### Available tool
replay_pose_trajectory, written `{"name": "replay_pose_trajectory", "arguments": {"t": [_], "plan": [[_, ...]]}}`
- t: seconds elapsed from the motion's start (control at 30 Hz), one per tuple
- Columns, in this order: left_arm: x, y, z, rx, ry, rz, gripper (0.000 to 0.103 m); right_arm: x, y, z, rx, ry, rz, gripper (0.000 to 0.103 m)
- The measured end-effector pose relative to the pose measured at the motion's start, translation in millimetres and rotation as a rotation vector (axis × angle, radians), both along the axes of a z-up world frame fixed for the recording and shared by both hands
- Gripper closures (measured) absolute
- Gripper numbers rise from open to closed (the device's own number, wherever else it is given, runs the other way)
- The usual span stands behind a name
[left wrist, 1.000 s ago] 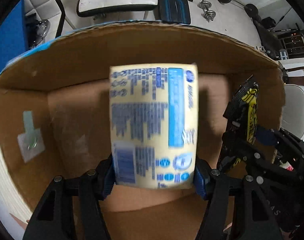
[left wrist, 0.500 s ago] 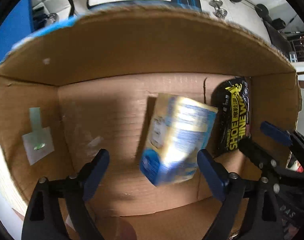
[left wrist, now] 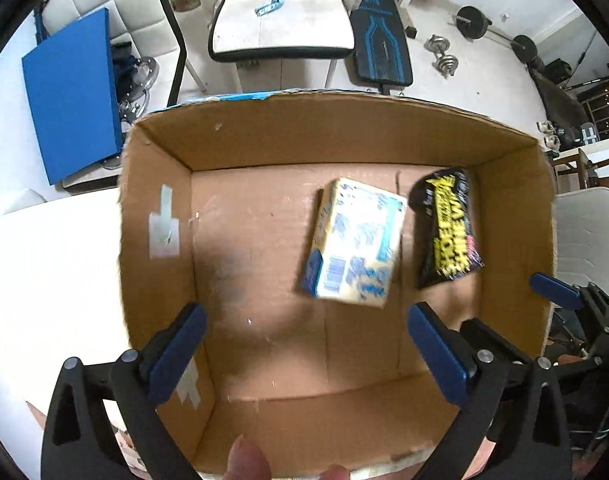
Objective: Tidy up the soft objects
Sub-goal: 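Carry both packs into the cardboard box and open both tools, then grasp the red snack bag with right tool while left grasps green snack bag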
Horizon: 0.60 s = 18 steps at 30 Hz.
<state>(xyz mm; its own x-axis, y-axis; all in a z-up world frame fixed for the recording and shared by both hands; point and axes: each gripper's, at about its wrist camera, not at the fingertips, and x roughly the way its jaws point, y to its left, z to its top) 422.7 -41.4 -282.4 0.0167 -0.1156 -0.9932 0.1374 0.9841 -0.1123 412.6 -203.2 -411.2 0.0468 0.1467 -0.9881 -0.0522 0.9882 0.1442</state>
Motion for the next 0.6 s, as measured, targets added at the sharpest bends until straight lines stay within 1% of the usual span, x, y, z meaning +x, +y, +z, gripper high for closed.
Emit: {"name": "replay_pose_trajectory", "arguments": {"t": [0.03,0.07,0.23,0.27,0.33,0.4,0.43,0.47,0.5,0.53,0.57,0.6], "plan": [[8.0,-3.8,0.8,0.003,-0.009,0.001,0.000,-6.0,0.9,6.5,0.007,-0.011,0.002,0.000],[5.3,-3.4,4.3,0.006,-0.023,0.006,0.000,-11.5,1.3,12.9,0.011,-0.021,0.007,0.000],[-31.2,10.1,42.7,0.021,-0.118,0.051,0.000,-49.2,6.3,50.9,0.028,-0.108,0.042,0.000],[-41.4,14.9,49.5,0.029,-0.134,0.064,0.000,-64.5,8.3,61.3,0.034,-0.135,0.072,0.000],[-71.8,28.2,61.7,0.046,-0.161,0.103,0.000,-88.4,12.1,72.3,0.040,-0.161,0.120,0.000],[-105.0,45.4,63.5,0.052,-0.170,0.159,0.000,-124.2,18.4,77.3,0.038,-0.177,0.188,0.000],[-126.7,56.8,60.0,0.052,-0.169,0.194,0.000,-135.8,20.9,75.9,0.028,-0.175,0.212,0.000],[-144.3,65.4,53.1,0.054,-0.161,0.223,0.000,-155.0,24.9,70.7,-0.006,-0.171,0.252,0.000],[-168.3,78.2,41.4,0.059,-0.131,0.260,0.000,-168.2,28.2,65.3,-0.038,-0.173,0.281,0.000],[-184.0,86.7,30.6,0.058,-0.102,0.283,0.000,-178.9,30.6,59.0,-0.069,-0.178,0.308,0.000],[-201.3,96.6,14.4,0.059,-0.051,0.310,0.000,-192.1,34.9,47.3,-0.117,-0.176,0.348,0.000],[-216.6,106.0,-4.3,0.051,0.013,0.336,0.001,-198.2,36.9,38.5,-0.139,-0.164,0.370,0.000]]}}
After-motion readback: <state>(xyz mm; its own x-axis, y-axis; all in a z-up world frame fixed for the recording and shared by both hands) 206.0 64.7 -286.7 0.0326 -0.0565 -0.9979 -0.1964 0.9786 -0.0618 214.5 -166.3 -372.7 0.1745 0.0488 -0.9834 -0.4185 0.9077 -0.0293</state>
